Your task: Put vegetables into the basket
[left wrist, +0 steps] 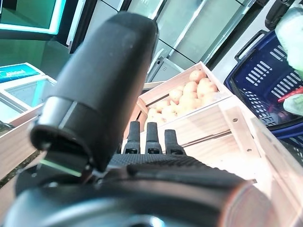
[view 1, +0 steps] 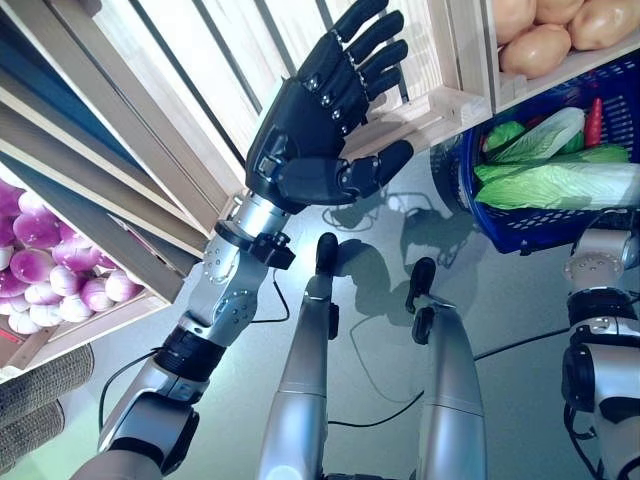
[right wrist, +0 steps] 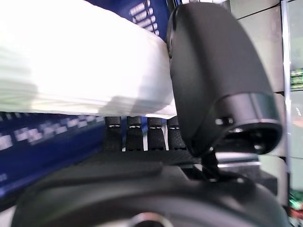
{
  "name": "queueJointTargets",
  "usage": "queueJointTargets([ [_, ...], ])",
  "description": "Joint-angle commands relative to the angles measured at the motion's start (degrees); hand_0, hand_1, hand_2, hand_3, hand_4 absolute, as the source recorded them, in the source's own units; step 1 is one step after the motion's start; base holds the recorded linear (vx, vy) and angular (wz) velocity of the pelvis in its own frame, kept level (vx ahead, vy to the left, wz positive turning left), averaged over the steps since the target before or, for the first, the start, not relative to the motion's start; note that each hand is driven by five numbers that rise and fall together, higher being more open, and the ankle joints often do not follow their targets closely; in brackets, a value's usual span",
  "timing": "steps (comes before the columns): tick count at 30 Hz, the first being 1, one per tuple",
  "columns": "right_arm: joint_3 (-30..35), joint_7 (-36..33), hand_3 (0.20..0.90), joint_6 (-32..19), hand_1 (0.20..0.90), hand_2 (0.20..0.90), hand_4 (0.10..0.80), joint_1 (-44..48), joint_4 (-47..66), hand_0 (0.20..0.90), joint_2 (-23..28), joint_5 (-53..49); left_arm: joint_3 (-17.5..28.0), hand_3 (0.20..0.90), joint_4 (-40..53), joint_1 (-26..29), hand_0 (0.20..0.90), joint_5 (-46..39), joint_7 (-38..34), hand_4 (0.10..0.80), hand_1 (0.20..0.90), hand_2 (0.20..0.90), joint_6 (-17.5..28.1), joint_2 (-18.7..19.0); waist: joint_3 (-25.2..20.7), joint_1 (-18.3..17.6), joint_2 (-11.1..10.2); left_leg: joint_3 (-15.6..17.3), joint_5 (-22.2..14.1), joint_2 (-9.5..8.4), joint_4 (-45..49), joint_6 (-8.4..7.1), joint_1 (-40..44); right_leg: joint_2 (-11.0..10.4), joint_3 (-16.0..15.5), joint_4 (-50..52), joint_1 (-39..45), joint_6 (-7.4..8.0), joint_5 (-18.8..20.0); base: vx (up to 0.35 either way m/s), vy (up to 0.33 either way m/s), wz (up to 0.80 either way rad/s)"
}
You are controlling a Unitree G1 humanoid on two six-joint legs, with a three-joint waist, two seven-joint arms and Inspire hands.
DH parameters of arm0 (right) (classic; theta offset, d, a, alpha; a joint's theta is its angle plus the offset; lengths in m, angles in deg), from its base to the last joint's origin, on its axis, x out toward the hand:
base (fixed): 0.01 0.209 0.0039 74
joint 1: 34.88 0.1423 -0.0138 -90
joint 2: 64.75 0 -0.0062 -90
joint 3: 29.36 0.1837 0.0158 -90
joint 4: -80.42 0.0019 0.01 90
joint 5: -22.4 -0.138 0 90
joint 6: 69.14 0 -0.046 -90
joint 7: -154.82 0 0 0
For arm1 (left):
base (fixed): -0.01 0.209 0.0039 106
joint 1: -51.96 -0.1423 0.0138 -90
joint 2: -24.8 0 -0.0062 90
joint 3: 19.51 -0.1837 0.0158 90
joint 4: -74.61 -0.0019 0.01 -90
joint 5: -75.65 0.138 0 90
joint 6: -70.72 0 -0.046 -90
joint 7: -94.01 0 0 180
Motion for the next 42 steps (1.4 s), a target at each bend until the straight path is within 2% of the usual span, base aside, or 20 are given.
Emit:
queueJointTargets([
  [1,-0.08,-10.10,0.300,-6.65,0.300,0.300,0.400,-0.79,2.49,0.300,7.46,11.14,3.56,0.900,10.57,3.15,0.900,0.64,1.43,0.800,0.900,0.900,5.54,-2.99,-0.10,-1.82,4.34,2.16,-3.06,-4.85,-1.38,4.61,1.58,4.98,-1.41,-5.87,3.05,-3.33,7.43,0.000,0.000,0.00],
  [4,-0.38,-16.01,0.300,-6.43,0.300,0.300,0.400,0.52,1.96,0.300,9.04,14.79,3.17,0.900,10.48,3.90,0.900,0.46,0.85,0.800,0.900,0.900,6.24,-2.65,-0.10,-1.85,4.34,2.23,-2.55,-4.86,-1.96,4.73,1.41,5.09,-1.47,-6.68,2.88,-3.41,8.01,-0.052,0.026,-0.02],
  [11,-1.31,-23.80,0.300,-5.56,0.300,0.300,0.400,2.23,-0.10,0.300,10.76,17.64,2.64,0.900,9.75,3.92,0.900,0.18,1.07,0.800,0.900,0.900,7.19,-2.45,-0.10,-1.64,4.39,2.25,-3.01,-4.86,-2.50,4.94,2.25,5.25,-1.67,-6.88,3.61,-3.57,7.32,0.000,0.000,0.00],
  [17,-1.68,-25.32,0.300,-4.69,0.300,0.300,0.400,2.81,-0.45,0.300,10.18,18.72,3.05,0.900,9.61,4.28,0.900,-0.18,1.52,0.800,0.900,0.900,7.18,-2.56,-0.10,-1.46,4.71,2.10,-2.16,-5.01,-3.35,5.04,2.07,5.43,-1.88,-7.87,3.52,-3.91,7.81,0.000,0.000,0.00],
  [21,-2.87,-22.41,0.300,-4.84,0.300,0.300,0.400,4.06,-0.75,0.300,9.60,17.88,2.85,0.900,9.73,4.74,0.900,-0.20,1.45,0.800,0.900,0.900,6.77,-2.74,-0.10,-1.31,5.26,2.17,-1.85,-5.02,-3.96,5.04,2.11,5.27,-2.01,-8.50,3.60,-4.03,7.74,0.012,-0.004,0.00],
  [22,-3.23,-21.29,0.900,-4.63,0.900,0.900,0.800,4.09,-0.76,0.900,9.38,17.45,2.85,0.900,9.68,4.52,0.900,-0.23,1.52,0.800,0.900,0.900,6.71,-2.93,-0.10,-1.30,5.33,2.18,-2.51,-5.08,-3.79,4.97,2.62,5.22,-1.91,-8.38,4.11,-4.00,7.06,0.000,0.000,0.00],
  [25,-3.43,-21.06,0.900,-4.30,0.900,0.900,0.800,4.30,-0.59,0.900,8.91,17.46,3.17,0.900,9.53,4.72,0.900,-0.47,1.76,0.800,0.900,0.900,6.82,-2.92,-0.10,-1.29,5.54,2.20,-1.73,-5.01,-4.24,5.03,1.96,5.23,-1.99,-8.58,3.39,-4.20,7.51,0.000,0.000,0.00],
  [34,-4.01,-19.62,0.900,-2.73,0.900,0.900,0.800,4.00,-1.72,0.900,8.18,18.30,2.93,0.900,9.60,4.60,0.900,0.11,1.78,0.800,0.900,0.900,7.06,-3.90,-0.10,-1.13,5.72,2.60,-2.53,-5.04,-3.79,5.16,2.68,5.10,-2.26,-7.72,3.91,-4.40,6.50,0.004,0.000,0.00],
  [38,-5.33,-18.74,0.900,1.69,0.900,0.900,0.800,4.30,-2.07,0.900,8.89,22.87,3.05,0.900,9.82,4.88,0.900,-0.65,1.84,0.800,0.900,0.900,6.86,-3.46,-0.10,-1.01,5.55,2.73,-2.27,-4.99,-3.36,5.23,2.29,4.91,-2.58,-7.59,3.63,-4.54,6.93,0.000,0.000,0.00],
  [40,-6.99,-20.25,0.900,5.43,0.900,0.900,0.800,4.18,-1.58,0.900,9.13,27.69,3.15,0.900,9.88,4.42,0.900,-0.84,2.13,0.800,0.900,0.900,6.79,-3.50,-0.10,-0.95,5.31,2.91,-3.01,-4.89,-3.08,5.32,3.22,4.88,-2.71,-7.39,4.53,-4.58,6.30,0.000,0.000,0.00],
  [42,-8.02,-17.76,0.900,6.38,0.900,0.900,0.800,3.63,-1.08,0.900,9.27,27.91,3.47,0.900,9.64,3.91,0.900,-1.37,2.79,0.800,0.900,0.900,6.56,-3.27,-0.10,-1.00,5.09,3.03,-3.05,-4.70,-3.18,5.34,3.98,4.88,-2.87,-7.65,5.27,-4.59,6.34,0.000,0.000,0.00],
])
